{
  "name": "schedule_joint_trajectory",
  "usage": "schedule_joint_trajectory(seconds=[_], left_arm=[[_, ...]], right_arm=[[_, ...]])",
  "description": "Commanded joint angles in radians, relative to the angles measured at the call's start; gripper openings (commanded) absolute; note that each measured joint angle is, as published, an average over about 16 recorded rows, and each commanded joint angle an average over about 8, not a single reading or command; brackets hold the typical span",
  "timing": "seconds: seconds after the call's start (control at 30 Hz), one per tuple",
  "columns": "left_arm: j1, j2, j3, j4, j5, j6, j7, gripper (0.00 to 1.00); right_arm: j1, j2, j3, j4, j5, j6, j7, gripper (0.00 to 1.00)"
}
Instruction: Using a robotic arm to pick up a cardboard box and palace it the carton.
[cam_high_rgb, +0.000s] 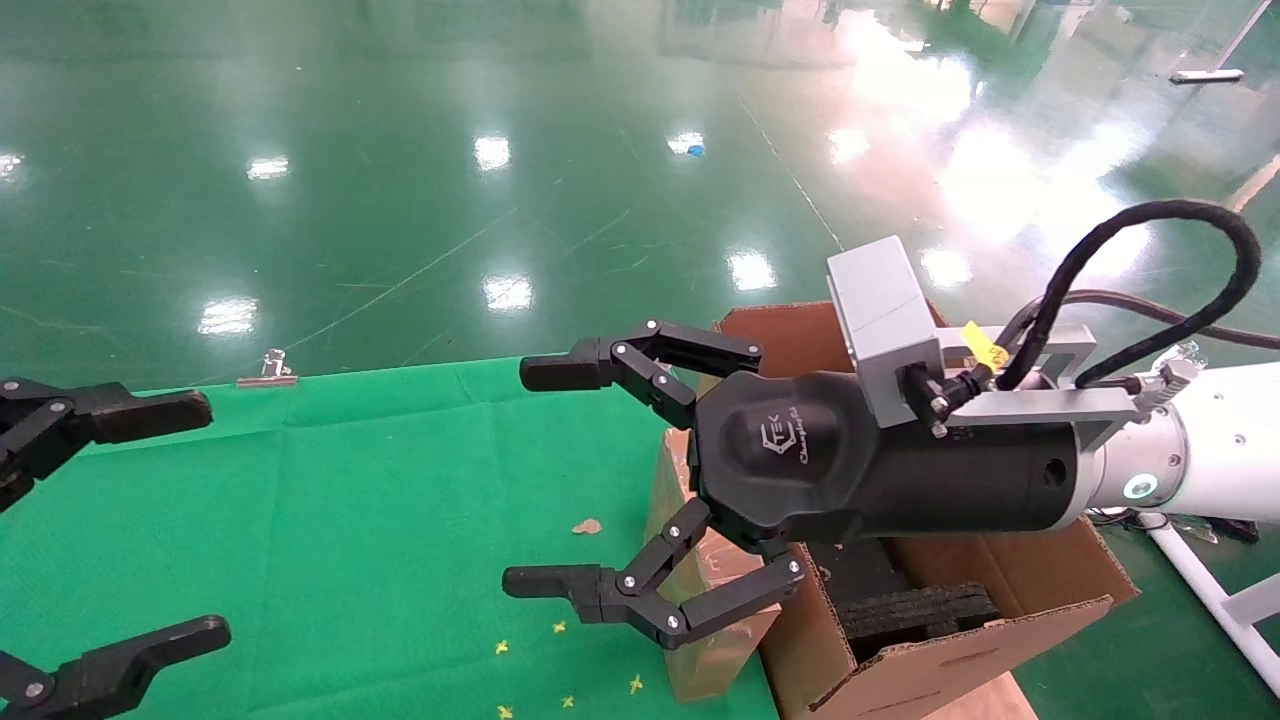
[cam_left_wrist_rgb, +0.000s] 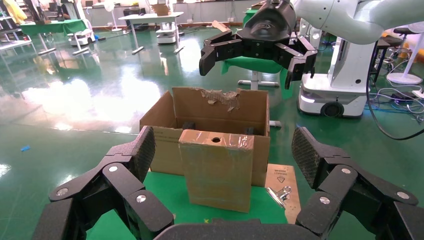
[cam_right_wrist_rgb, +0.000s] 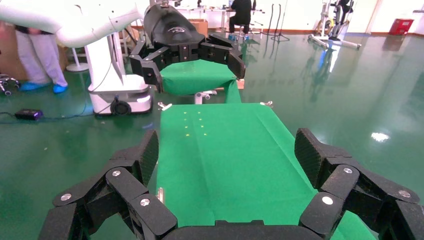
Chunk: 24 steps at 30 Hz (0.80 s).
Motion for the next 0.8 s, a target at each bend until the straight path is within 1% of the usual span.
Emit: schedule_joint_trajectory(seconds=[0.03,0.53,0.67,0.8], left_arm=[[0.0,0.0,0.0,0.0,0.0,0.0,0.0,1.0],[0.0,0.0,0.0,0.0,0.0,0.0,0.0,1.0],[0.0,0.0,0.0,0.001,0.0,0.0,0.0,1.0],[-0.001,0.0,0.001,0.001,0.0,0.0,0.001,1.0]], right_arm=[[0.0,0.0,0.0,0.0,0.0,0.0,0.0,1.0],[0.003,0.001,-0.005,0.009,-0.014,0.0,-0.001,1.0],[0.024,-0.004,-0.034,0.035,-0.075,0.004,0.01,1.0],[0.088,-0.033,-0.105,0.062,-0.212,-0.008,0.035,1.0]])
